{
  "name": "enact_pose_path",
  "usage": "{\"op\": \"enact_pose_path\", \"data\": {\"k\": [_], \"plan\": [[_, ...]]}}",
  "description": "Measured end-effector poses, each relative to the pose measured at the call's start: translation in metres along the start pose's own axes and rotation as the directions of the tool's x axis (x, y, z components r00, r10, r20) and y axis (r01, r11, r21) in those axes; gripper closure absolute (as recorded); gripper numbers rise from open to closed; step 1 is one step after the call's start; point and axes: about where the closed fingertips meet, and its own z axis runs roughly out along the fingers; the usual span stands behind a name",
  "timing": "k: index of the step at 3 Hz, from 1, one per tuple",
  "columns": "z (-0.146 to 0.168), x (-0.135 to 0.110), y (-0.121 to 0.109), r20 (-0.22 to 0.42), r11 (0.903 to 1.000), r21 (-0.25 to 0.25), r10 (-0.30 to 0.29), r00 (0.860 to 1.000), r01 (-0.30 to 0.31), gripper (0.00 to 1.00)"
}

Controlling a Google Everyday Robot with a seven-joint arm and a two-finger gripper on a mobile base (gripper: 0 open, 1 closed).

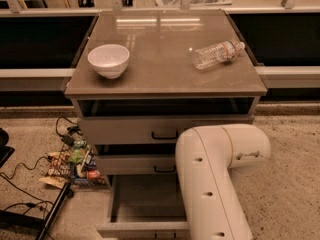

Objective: Open bottom drawer

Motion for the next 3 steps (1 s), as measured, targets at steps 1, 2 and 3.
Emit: {"op": "enact_pose_path", "data": {"k": [1, 2, 3], "plan": [[0.0001, 0.0, 0.0001, 0.0, 1.0, 0.0, 0.0, 1.0, 0.0, 0.8], [0.0011, 0.0004, 0.0013, -0.001, 1.0, -0.002, 0.0, 1.0, 0.0, 0.59], [0.002, 0.0008, 0.0025, -0.001, 1.0, -0.005, 0.0, 1.0, 0.0, 0.35]]}}
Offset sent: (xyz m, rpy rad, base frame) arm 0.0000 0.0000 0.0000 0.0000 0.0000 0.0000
